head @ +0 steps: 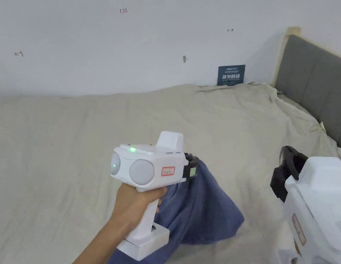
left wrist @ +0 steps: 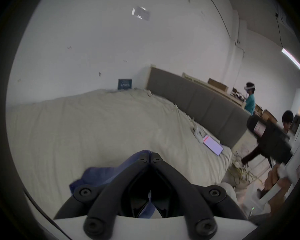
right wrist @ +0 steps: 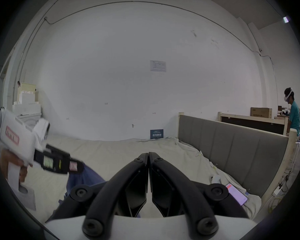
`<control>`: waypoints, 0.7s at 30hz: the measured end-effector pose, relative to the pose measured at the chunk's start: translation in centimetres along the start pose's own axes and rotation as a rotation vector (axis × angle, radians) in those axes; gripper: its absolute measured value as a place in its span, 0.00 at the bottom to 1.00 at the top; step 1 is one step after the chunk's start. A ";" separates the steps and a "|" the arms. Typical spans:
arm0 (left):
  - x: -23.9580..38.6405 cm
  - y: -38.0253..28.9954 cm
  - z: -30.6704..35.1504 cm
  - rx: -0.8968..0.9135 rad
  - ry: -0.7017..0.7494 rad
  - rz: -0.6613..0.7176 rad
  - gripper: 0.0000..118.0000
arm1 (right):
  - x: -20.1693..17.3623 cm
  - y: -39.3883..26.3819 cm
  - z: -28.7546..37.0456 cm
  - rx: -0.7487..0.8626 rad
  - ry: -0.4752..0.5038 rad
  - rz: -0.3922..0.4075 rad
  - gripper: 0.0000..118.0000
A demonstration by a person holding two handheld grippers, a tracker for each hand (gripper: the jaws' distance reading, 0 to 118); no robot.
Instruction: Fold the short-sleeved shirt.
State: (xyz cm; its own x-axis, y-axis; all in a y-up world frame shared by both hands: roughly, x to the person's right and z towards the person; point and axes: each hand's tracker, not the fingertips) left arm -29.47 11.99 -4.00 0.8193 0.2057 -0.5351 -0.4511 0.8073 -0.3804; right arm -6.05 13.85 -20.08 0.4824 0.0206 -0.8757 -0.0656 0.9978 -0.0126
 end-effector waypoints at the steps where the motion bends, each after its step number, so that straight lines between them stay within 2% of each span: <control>1: 0.0 -0.9 -0.8 -0.029 0.006 -0.003 0.00 | 0.2 -0.2 0.0 -0.004 -0.004 0.000 0.01; 7: -1.0 -6.4 -4.7 -0.233 0.092 0.002 0.00 | 1.3 -1.3 0.3 -0.033 -0.019 -0.005 0.01; 15: -3.3 -13.1 -9.0 -0.467 0.167 0.081 0.01 | 1.0 -1.9 0.4 -0.057 -0.011 -0.012 0.01; 19: -3.7 -14.4 -9.3 -0.463 0.176 0.090 0.12 | 0.7 -1.9 0.4 -0.061 0.000 -0.003 0.01; 20: -3.7 -14.1 -9.1 -0.449 0.178 0.099 0.16 | 0.6 -1.8 0.4 -0.061 0.002 -0.001 0.01; 21: -3.7 -13.8 -8.7 -0.437 0.186 0.106 0.28 | 0.5 -1.8 0.5 -0.060 0.004 0.002 0.01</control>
State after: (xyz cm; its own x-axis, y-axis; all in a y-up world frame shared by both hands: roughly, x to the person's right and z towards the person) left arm -29.36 -4.73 -3.30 0.7017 0.1400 -0.6986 -0.6678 0.4708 -0.5765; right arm -5.30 12.11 -20.28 0.4790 0.0223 -0.8776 -0.1189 0.9921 -0.0397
